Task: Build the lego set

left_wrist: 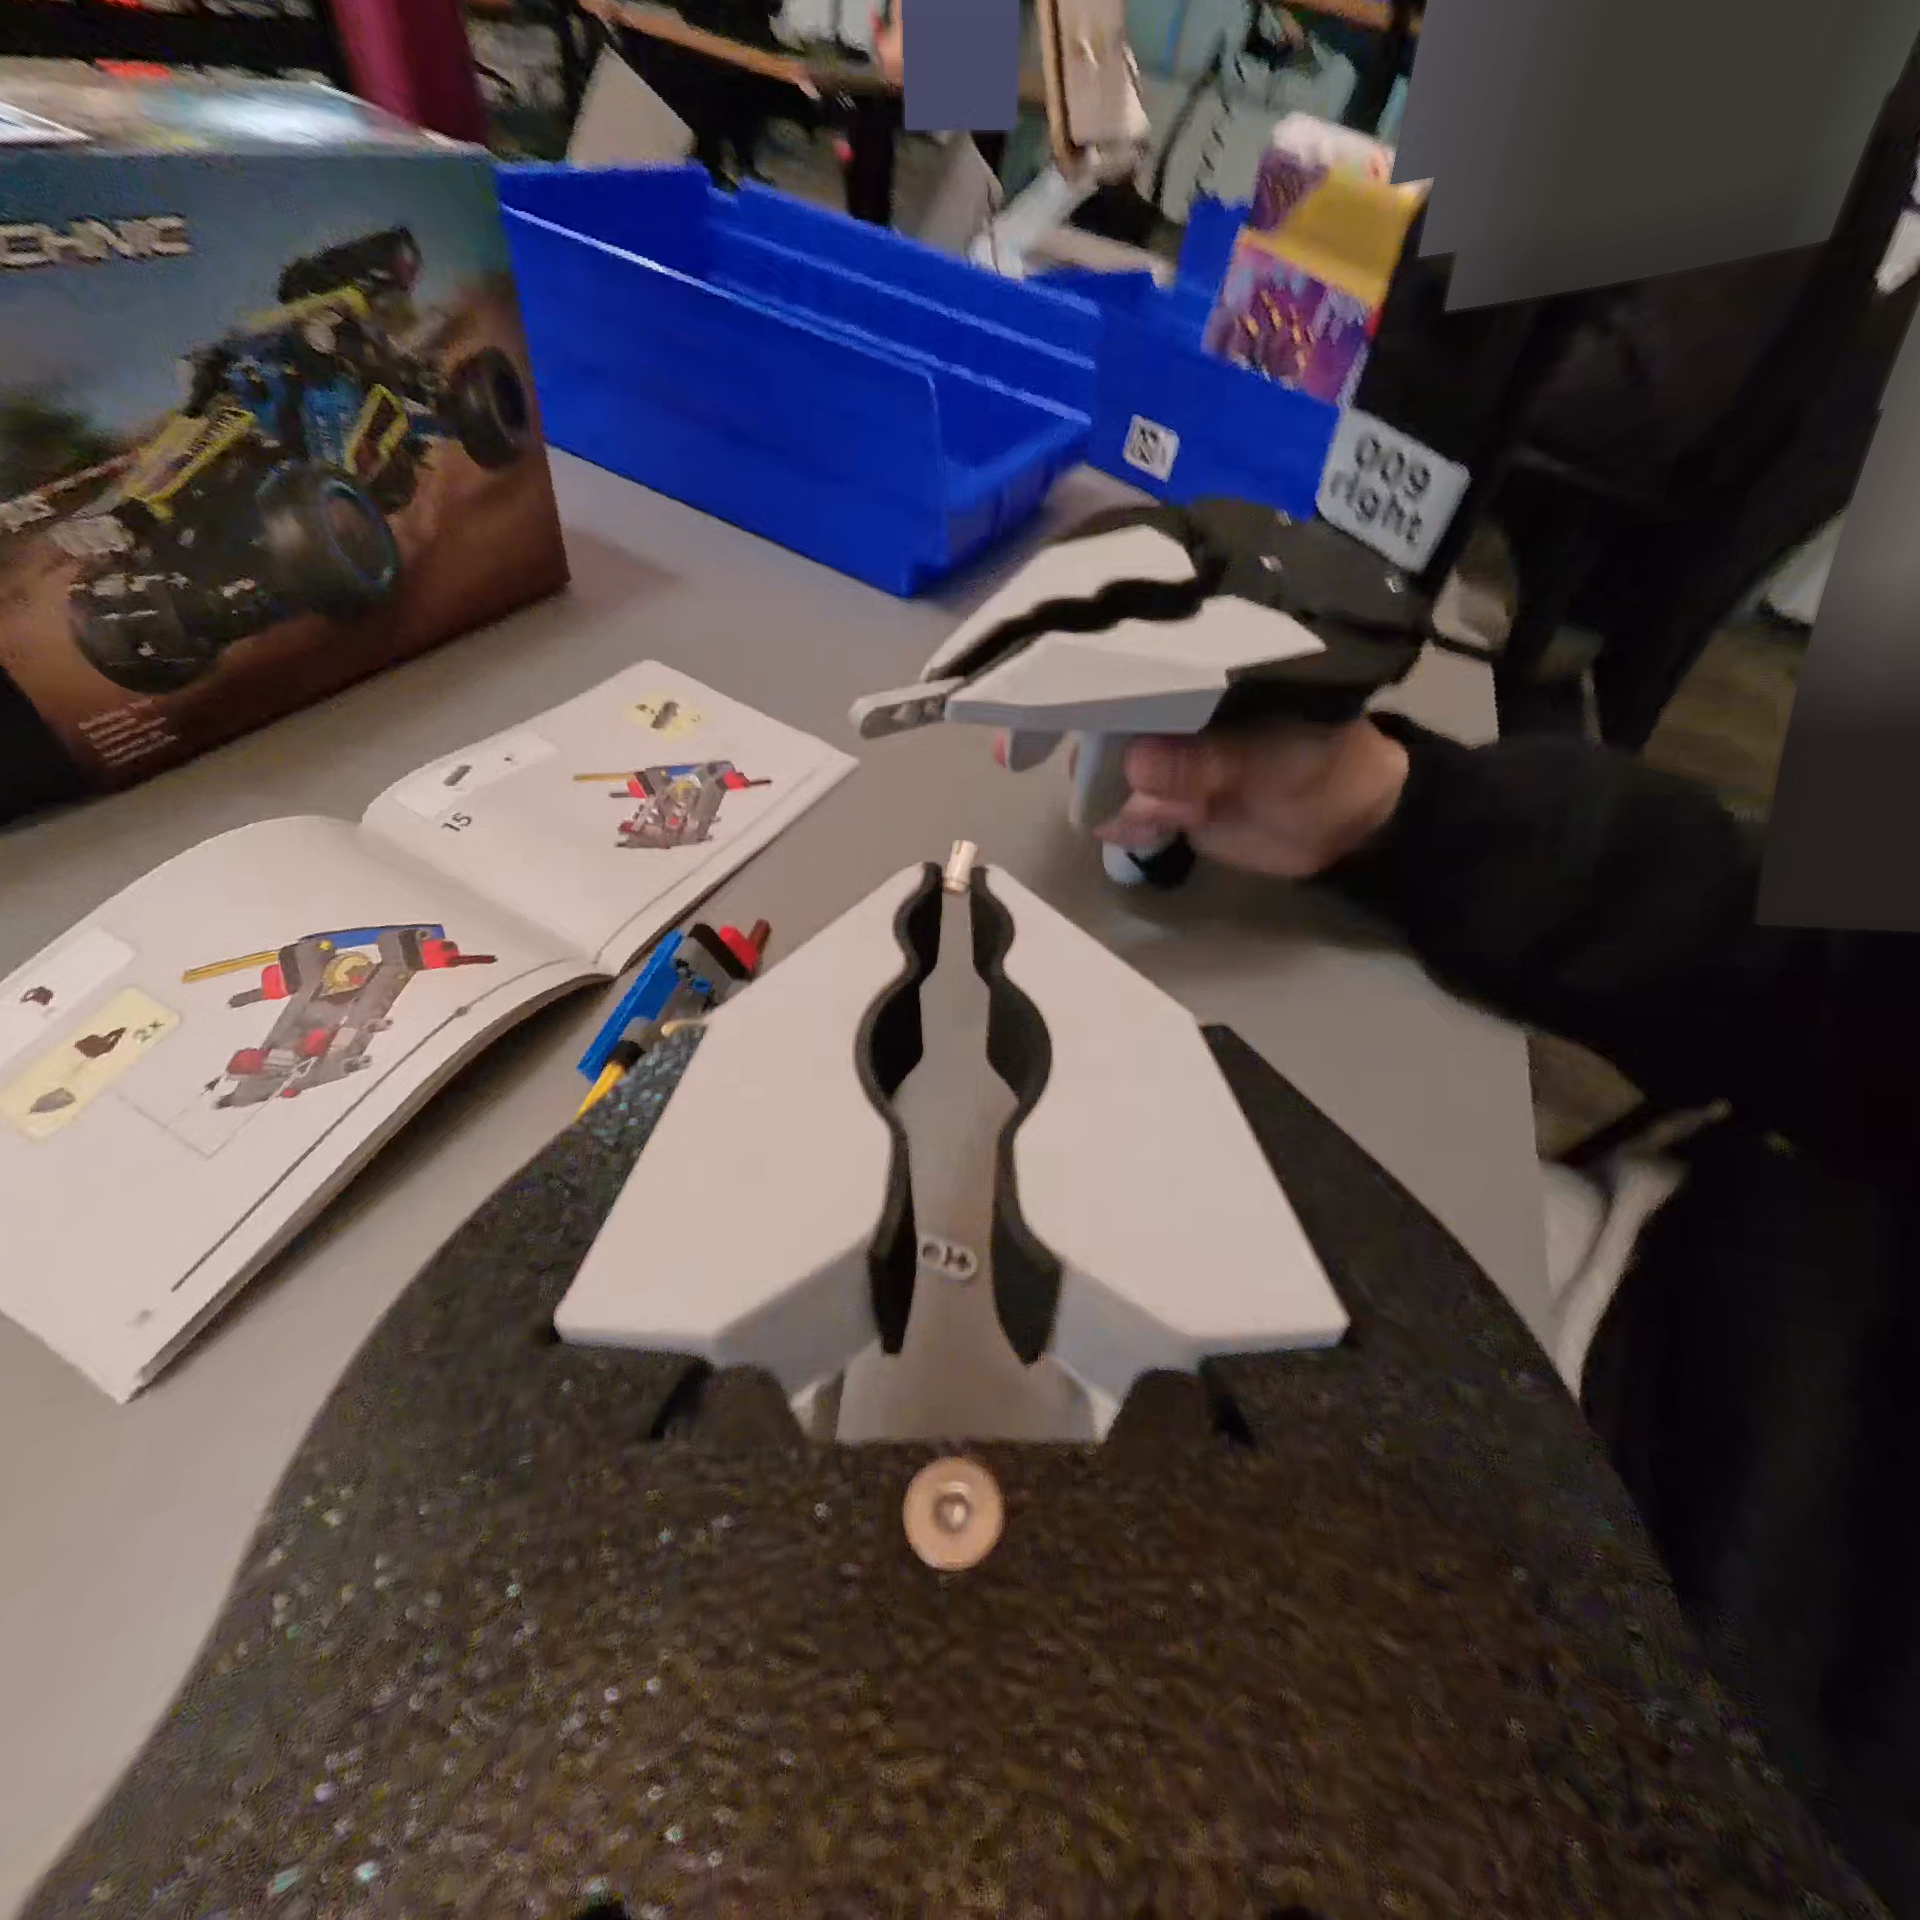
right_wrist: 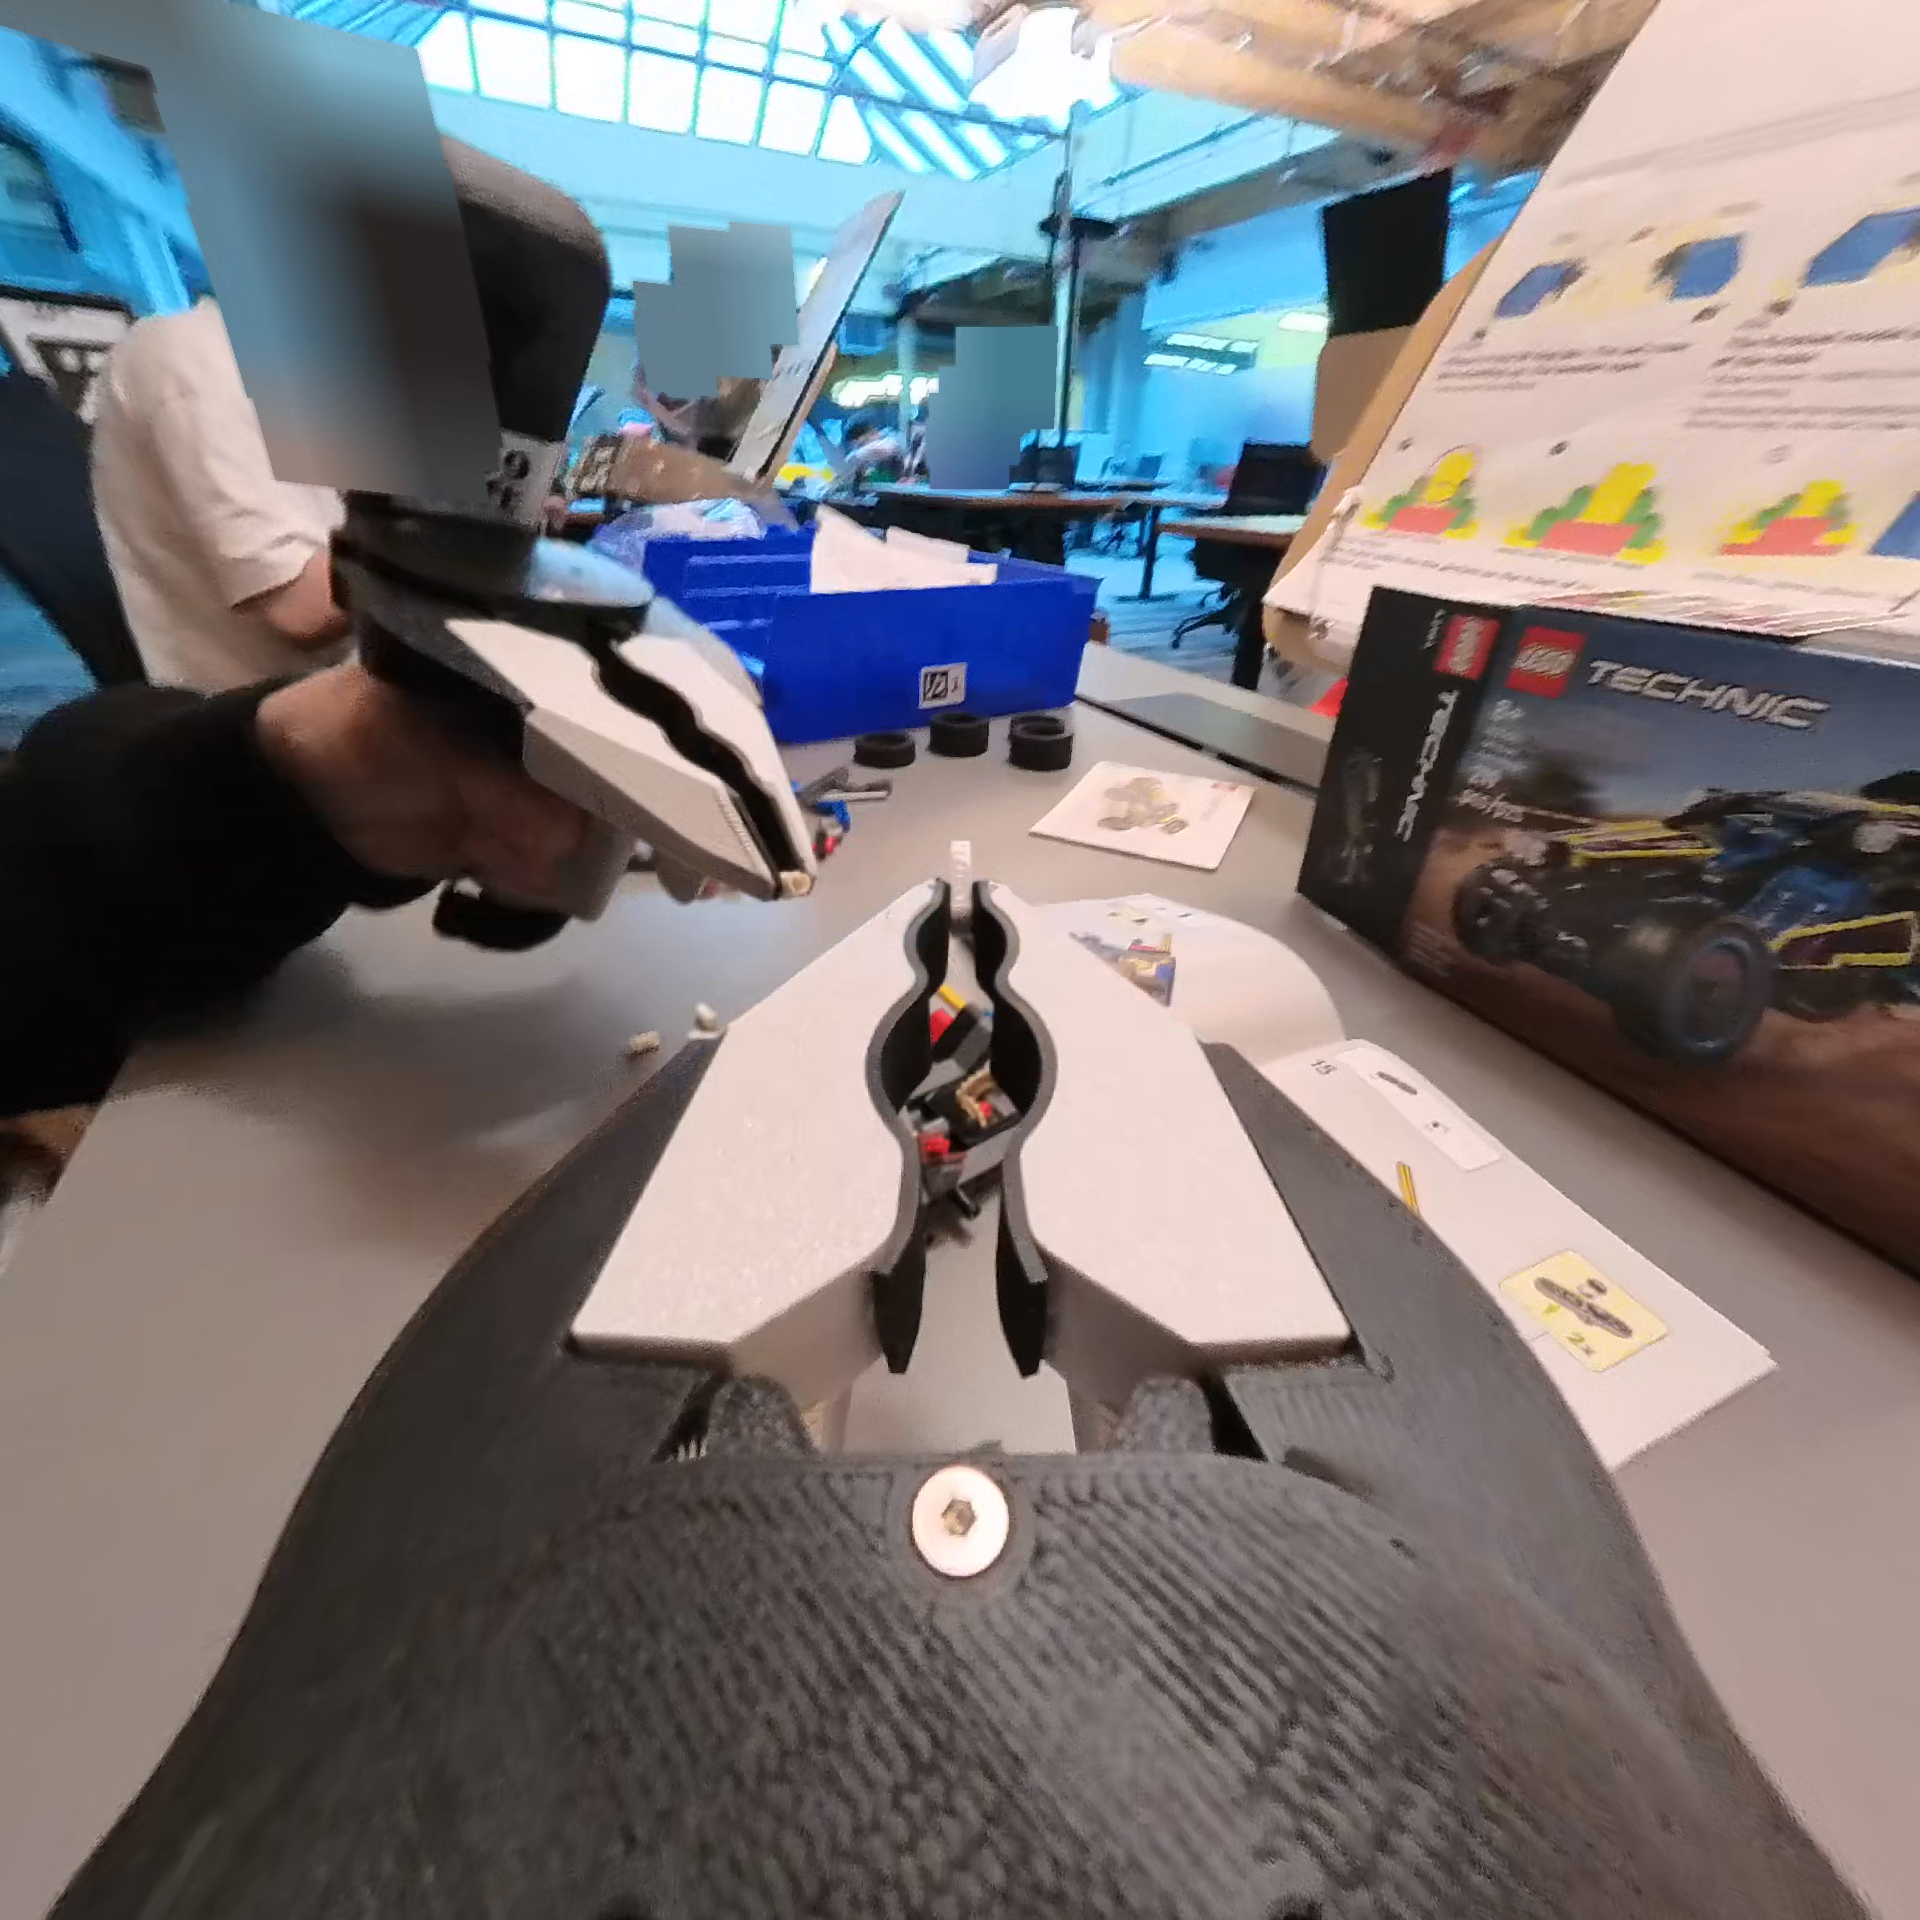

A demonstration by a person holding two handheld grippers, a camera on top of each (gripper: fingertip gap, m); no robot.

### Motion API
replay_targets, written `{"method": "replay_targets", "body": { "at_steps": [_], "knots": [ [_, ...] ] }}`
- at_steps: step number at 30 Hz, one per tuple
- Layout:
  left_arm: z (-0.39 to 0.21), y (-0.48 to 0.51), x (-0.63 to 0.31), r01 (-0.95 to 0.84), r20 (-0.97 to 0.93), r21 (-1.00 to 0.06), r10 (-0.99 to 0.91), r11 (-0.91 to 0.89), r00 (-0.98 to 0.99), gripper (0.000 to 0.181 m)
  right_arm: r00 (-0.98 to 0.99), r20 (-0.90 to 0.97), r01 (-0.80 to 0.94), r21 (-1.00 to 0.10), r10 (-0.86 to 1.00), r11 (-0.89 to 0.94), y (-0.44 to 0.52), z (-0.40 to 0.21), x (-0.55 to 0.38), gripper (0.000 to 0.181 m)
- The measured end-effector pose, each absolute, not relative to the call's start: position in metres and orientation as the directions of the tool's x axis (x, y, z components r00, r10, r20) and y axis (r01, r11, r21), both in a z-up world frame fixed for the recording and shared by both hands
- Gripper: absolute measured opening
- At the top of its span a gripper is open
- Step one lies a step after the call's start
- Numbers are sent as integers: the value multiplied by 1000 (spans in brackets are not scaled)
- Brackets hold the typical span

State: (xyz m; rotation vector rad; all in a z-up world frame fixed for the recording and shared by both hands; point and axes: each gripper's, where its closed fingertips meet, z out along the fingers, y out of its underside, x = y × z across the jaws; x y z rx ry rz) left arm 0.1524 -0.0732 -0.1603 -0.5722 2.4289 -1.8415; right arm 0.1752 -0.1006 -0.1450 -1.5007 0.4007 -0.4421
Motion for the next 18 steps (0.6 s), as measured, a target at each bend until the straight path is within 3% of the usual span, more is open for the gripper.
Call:
{"method": "replay_targets", "body": {
  "at_steps": [3, 9, 18],
  "knots": [
    [-154, -77, 157, -304, 241, -945, -368, 122, -898, 3, 825, 9, 71, -994, -565, 86, -102, -135, 177, 1],
    [-146, -73, 165, -409, 398, -911, -368, -53, -840, 3, 781, 137, 184, -983, -609, 16, -89, -133, 169, 1],
    [-146, -73, 165, -527, 540, -840, -280, -125, -794, 3, 726, 282, 292, -952, -628, -90, -75, -134, 163, 1]
  ]
}}
